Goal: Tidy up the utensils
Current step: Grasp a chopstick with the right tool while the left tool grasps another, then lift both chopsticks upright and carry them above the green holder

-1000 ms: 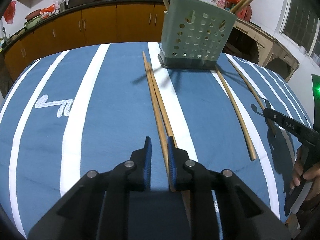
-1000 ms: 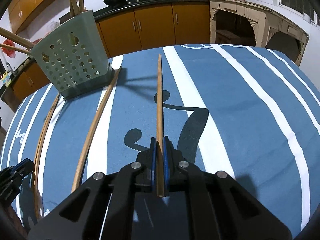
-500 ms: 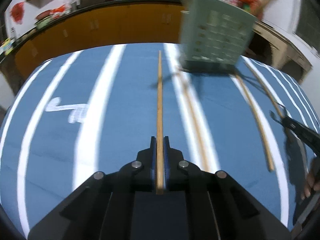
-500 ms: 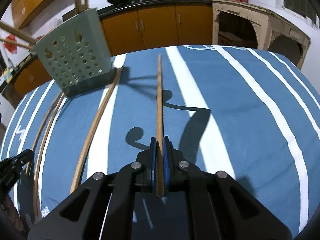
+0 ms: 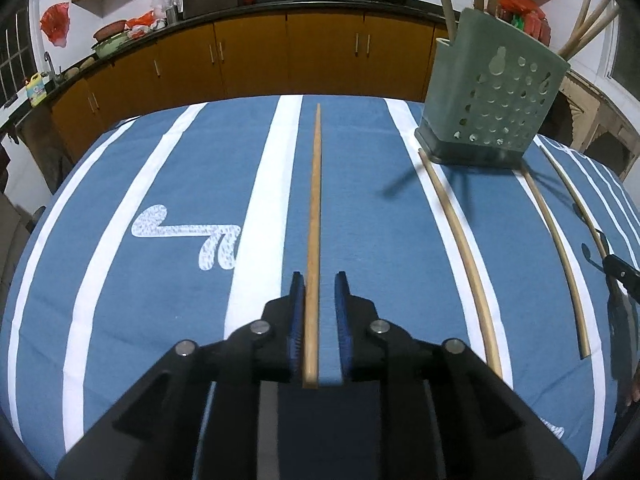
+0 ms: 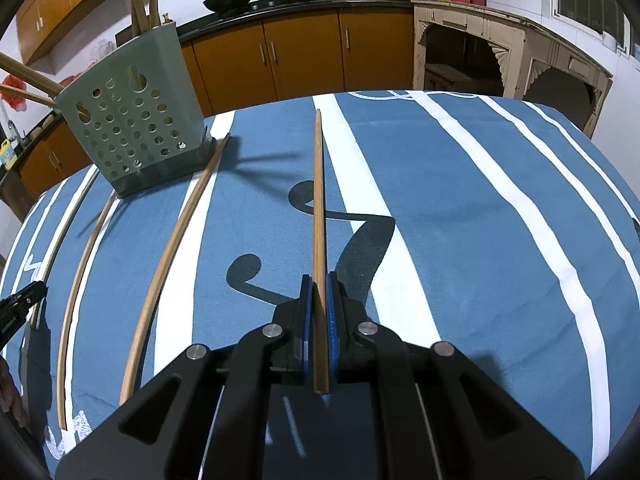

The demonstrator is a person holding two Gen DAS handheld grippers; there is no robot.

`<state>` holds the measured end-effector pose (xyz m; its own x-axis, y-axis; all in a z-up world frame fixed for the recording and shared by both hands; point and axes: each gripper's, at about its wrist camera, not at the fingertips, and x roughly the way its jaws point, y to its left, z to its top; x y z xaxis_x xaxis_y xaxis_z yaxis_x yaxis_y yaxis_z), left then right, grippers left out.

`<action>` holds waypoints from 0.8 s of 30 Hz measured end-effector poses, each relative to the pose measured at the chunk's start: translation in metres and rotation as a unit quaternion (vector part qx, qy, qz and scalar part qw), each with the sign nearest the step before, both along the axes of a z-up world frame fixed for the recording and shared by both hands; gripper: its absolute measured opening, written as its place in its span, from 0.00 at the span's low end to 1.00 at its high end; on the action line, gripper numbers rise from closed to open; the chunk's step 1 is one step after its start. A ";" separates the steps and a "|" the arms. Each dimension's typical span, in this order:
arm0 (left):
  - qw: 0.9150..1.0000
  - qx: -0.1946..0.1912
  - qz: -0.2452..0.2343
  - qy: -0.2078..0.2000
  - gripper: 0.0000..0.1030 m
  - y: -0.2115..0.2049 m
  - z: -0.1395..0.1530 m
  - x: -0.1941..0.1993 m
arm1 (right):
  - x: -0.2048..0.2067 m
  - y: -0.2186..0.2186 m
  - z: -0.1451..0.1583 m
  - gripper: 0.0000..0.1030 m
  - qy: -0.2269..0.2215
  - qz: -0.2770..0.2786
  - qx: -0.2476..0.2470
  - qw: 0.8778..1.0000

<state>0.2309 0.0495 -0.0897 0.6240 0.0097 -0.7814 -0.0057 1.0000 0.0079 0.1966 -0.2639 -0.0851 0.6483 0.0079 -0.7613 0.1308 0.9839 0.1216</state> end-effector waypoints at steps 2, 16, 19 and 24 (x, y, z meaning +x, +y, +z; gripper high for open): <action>1.000 0.001 0.000 0.000 0.18 0.000 0.000 0.000 | 0.000 0.000 0.000 0.08 0.000 0.000 0.000 1.000; 1.000 -0.003 0.003 0.000 0.18 0.002 0.000 -0.008 | -0.007 0.000 -0.001 0.08 0.000 0.004 -0.002 1.000; 1.000 -0.004 0.004 0.000 0.15 0.004 0.000 -0.013 | -0.010 0.000 -0.001 0.08 0.000 0.007 0.001 1.000; 1.000 -0.005 0.002 0.004 0.08 0.005 0.000 -0.017 | -0.015 -0.002 0.000 0.07 -0.005 0.012 0.008 1.000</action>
<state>0.2136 0.0548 -0.0894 0.6185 0.0041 -0.7858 -0.0090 1.0000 -0.0020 0.1811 -0.2655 -0.0847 0.6553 0.0356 -0.7545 0.1057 0.9847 0.1383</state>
